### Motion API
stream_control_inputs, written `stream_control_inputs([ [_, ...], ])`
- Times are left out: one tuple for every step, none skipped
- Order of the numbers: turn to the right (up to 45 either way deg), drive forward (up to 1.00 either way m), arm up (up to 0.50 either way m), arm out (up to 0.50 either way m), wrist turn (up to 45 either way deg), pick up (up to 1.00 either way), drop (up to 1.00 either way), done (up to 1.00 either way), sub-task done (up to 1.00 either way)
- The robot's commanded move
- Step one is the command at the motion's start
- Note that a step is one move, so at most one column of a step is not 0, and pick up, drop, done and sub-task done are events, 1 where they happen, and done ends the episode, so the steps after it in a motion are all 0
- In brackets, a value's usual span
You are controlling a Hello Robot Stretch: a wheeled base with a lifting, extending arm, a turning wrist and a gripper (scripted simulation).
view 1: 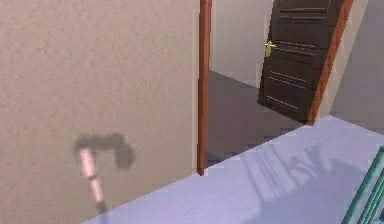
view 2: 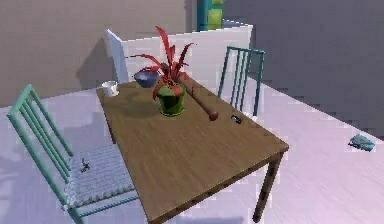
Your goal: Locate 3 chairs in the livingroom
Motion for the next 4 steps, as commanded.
stream_control_inputs([
  [12.0,0.0,0.0,0.0,0.0,0.0,0.0,0.0,0.0],
  [0.0,1.0,0.0,0.0,0.0,0.0,0.0,0.0,0.0],
  [42.0,0.0,0.0,0.0,0.0,0.0,0.0,0.0,0.0],
  [0.0,0.6,0.0,0.0,0.0,0.0,0.0,0.0,0.0],
])
